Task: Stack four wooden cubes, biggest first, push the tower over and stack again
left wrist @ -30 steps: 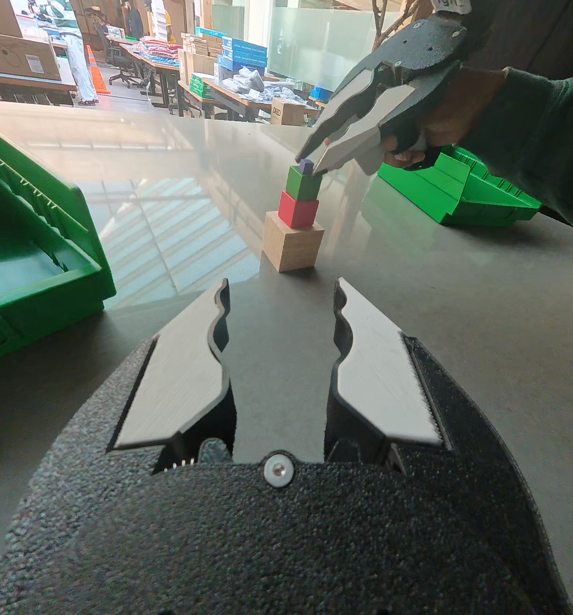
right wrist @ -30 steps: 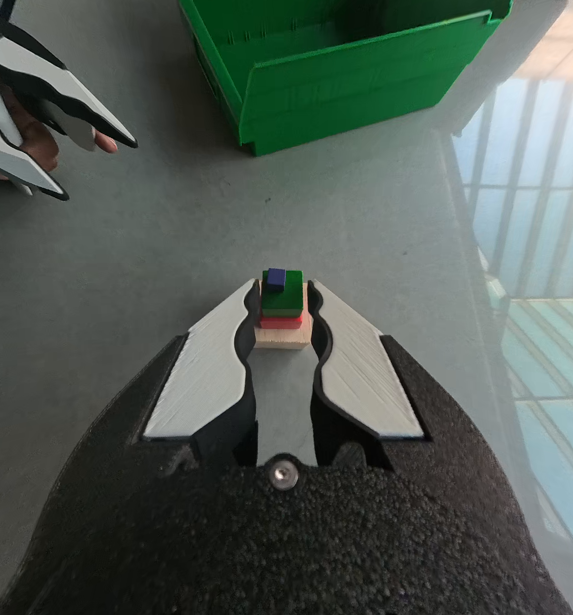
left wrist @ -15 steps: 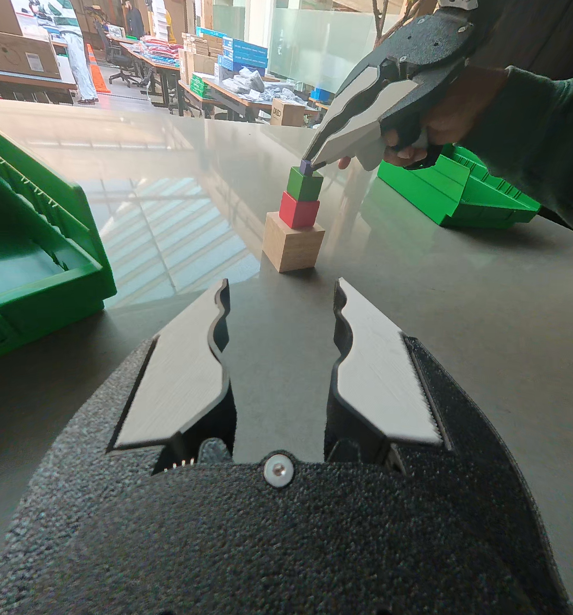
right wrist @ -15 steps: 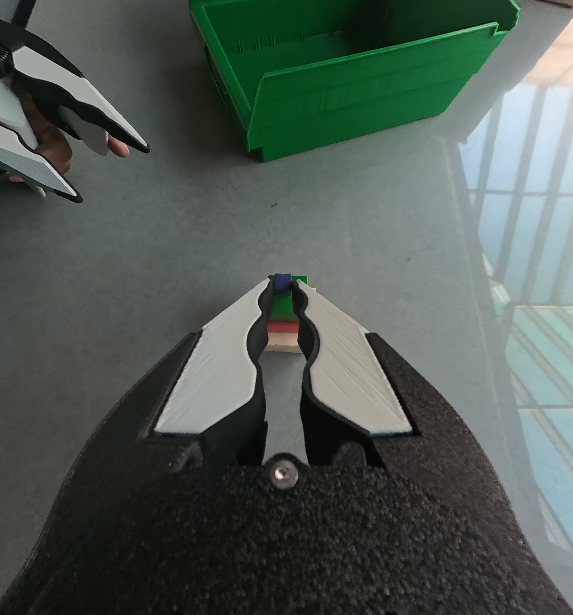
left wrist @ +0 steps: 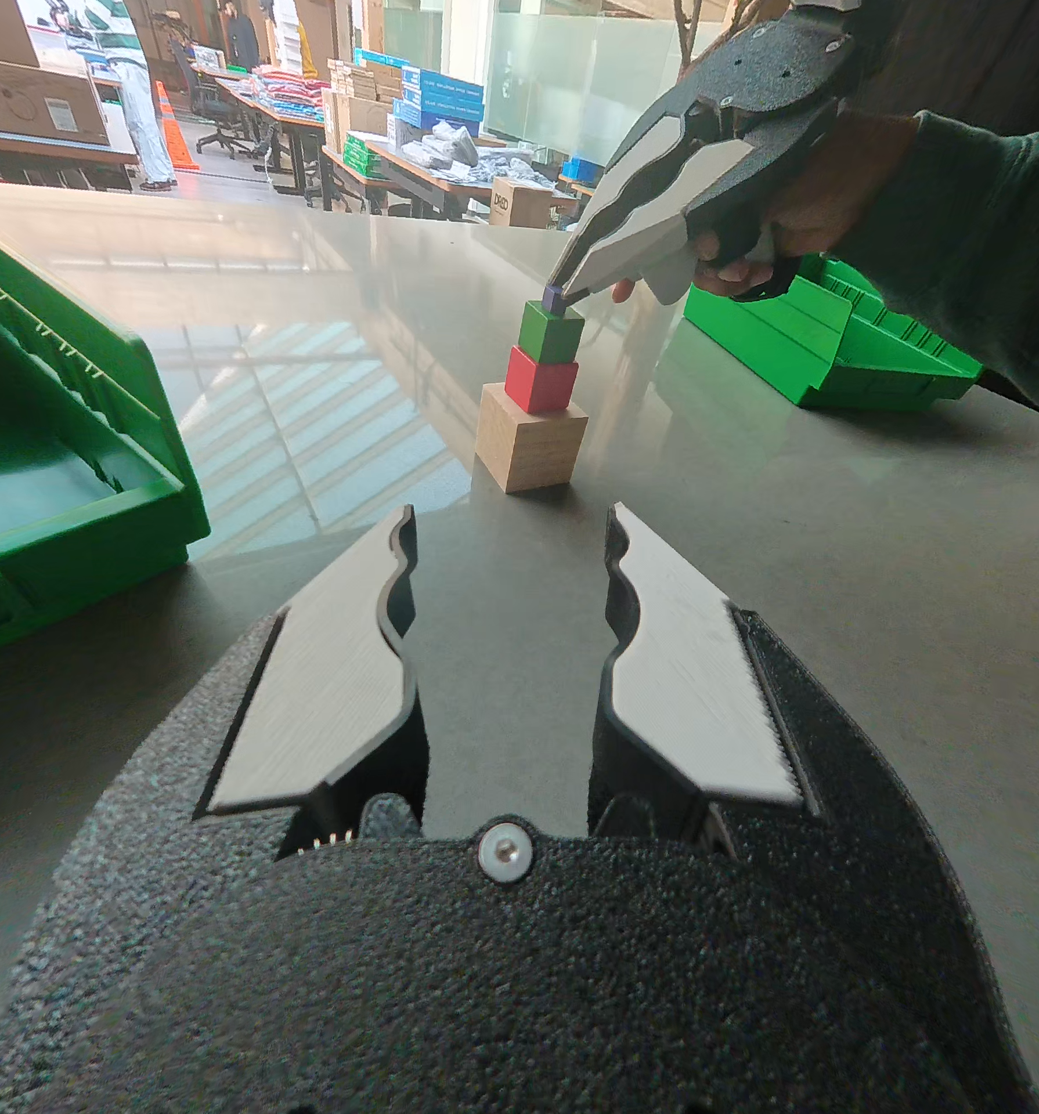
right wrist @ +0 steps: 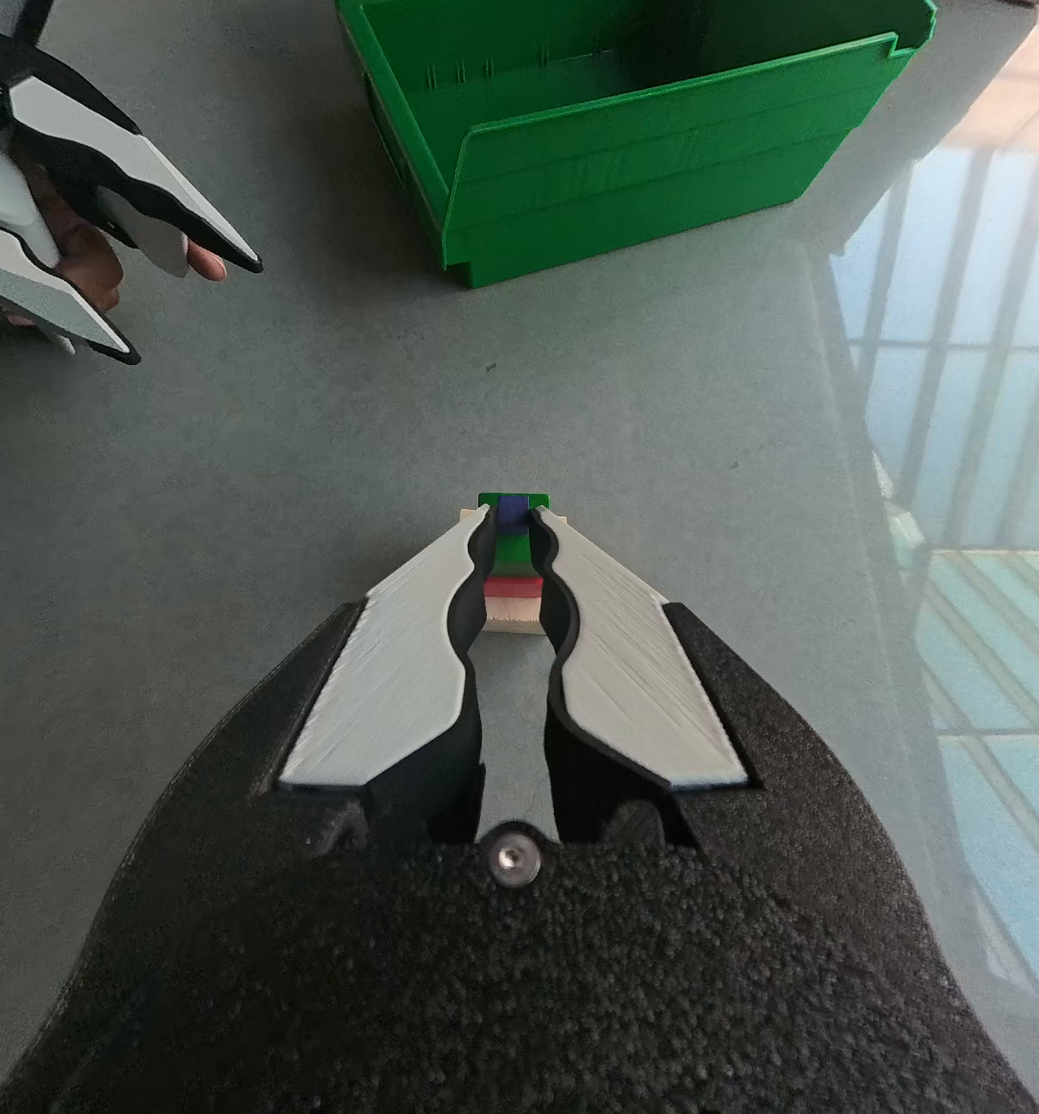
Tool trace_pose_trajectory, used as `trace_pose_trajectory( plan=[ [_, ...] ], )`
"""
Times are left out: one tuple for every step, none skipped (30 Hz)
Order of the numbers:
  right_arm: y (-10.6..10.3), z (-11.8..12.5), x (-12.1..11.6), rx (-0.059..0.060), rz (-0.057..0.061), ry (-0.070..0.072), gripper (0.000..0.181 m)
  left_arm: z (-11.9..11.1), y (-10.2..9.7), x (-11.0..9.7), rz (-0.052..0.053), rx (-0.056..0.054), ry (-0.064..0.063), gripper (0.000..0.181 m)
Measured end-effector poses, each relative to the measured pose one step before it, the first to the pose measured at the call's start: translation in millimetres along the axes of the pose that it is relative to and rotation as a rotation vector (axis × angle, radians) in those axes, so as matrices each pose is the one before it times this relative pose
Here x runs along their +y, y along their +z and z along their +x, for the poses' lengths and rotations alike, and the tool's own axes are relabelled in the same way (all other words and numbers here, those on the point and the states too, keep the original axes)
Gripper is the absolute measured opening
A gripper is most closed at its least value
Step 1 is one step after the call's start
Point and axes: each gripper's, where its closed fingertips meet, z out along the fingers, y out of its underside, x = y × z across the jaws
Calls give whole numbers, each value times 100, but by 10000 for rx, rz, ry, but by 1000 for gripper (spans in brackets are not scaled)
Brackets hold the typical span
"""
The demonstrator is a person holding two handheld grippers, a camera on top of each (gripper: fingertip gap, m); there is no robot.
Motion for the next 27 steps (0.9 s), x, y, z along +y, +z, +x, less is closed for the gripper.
trace_pose_trajectory(
  plan=[
    [14, 0, 8, 4, -11, -4, 10, 12, 0, 2, 2, -2, 11, 63],
    [20, -26, 51, -4, -23, -15, 11, 14, -2, -8, 1, 0, 13, 63],
    [17, -41, -2, -16, 14, -5, 13, 28, 0, -2, -2, 4, 15, 63],
    [-21, -42, -54, -17, 41, 20, 16, 20, 6, 0, -5, 1, 15, 63],
    [-96, 6, -99, 11, 65, 17, 17, 17, 9, 8, -4, 0, 14, 63],
    [-168, 84, -145, 65, 82, 10, 18, 18, 0, -3, -2, -3, 15, 63],
    [-265, 75, -198, 79, 114, 15, 18, 19, -2, 1, -4, -3, 15, 63],
    [-363, 19, -272, 83, 164, 26, 19, 21, 5, 3, -8, 2, 15, 63],
    [-428, -33, -311, 109, 206, 16, 19, 17, 3, 6, -10, -1, 14, 63],
    [-487, -54, -275, 161, 231, -4, 19, 12, 4, 19, -12, -5, 12, 63],
    [-507, -60, -185, 214, 223, -5, 19, 2, -1, 19, -13, -9, 5, 63],
    [-525, -144, -96, 229, 221, 2, 19, -3, -6, 7, -12, -10, -1, 62],
    [-529, -314, -37, 178, 237, 33, 19, 9, 13, 22, -19, -4, -5, 62],
    [-543, -470, -20, 138, 276, 80, 19, 11, 36, 44, -32, 1, -3, 62],
    [-535, -540, 41, 151, 278, 109, 19, 25, 56, 47, -44, -1, 3, 62],
    [-530, -615, 203, 133, 223, 140, 19, 18, 69, 67, -52, -13, 8, 62],
    [-530, -667, 322, 142, 184, 169, 19, 27, 102, 58, -57, -18, 11, 61],
    [-566, -690, 361, 161, 210, 177, 19, 26, 129, 70, -64, -20, 3, 60],
    [-624, -697, 410, 183, 213, 192, 20, 19, 160, 70, -79, -33, -5, 59],
    [-743, -589, 471, 252, 201, 196, 20, -18, 188, 65, -91, -53, 4, 58],
    [-895, -357, 532, 358, 199, 192, 20, -94, 188, 53, -93, -95, 13, 55],
    [-1084, 5, 594, 535, 181, 193, 20, -194, 219, 43, -96, -156, 19, 50],
    [-1281, 412, 721, 726, 124, 137, 20, -285, 245, 55, -118, -205, 31, 41],
    [-1463, 745, 887, 865, 33, 87, 20, -312, 276, 75, -130, -207, 53, 28],
    [-1599, 950, 979, 891, -9, 139, 20, -237, 334, 48, -119, -145, 70, 13],
    [-1651, 909, 1057, 761, -51, 220, 20, -253, 389, 30, -128, -132, 52, 0],
    [-1625, 706, 1112, 548, -91, 317, 22, -232, 494, 18, -155, -114, 52, 0]
  ],
)
